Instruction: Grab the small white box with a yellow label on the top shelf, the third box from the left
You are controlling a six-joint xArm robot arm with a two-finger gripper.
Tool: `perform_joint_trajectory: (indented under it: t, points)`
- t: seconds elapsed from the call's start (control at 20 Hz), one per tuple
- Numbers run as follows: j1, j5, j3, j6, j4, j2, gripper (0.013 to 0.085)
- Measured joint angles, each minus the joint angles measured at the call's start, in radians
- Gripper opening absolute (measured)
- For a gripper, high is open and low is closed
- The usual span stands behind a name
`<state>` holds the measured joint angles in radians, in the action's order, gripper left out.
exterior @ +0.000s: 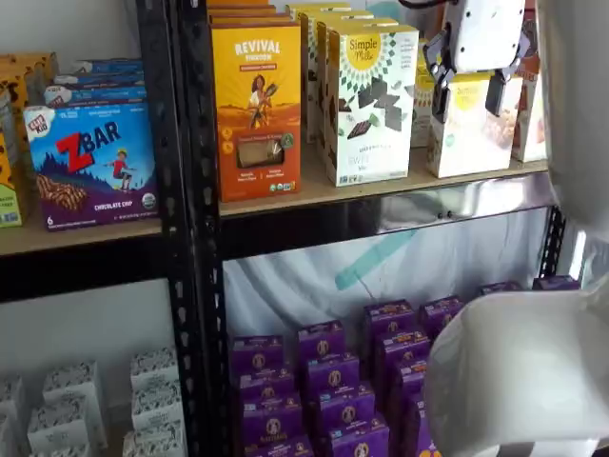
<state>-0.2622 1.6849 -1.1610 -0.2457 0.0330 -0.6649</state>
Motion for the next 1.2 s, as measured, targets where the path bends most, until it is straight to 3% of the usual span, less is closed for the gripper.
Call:
perform_joint_trajectory:
  t: [0.3, 1.2]
  points:
    - [-0.065, -0.027, -0.048, -0.062, 0.024, 0.062, 0.0850]
    - [-0.100, -0.039, -0.128, -0.098, 0.031, 0.142, 0.0850]
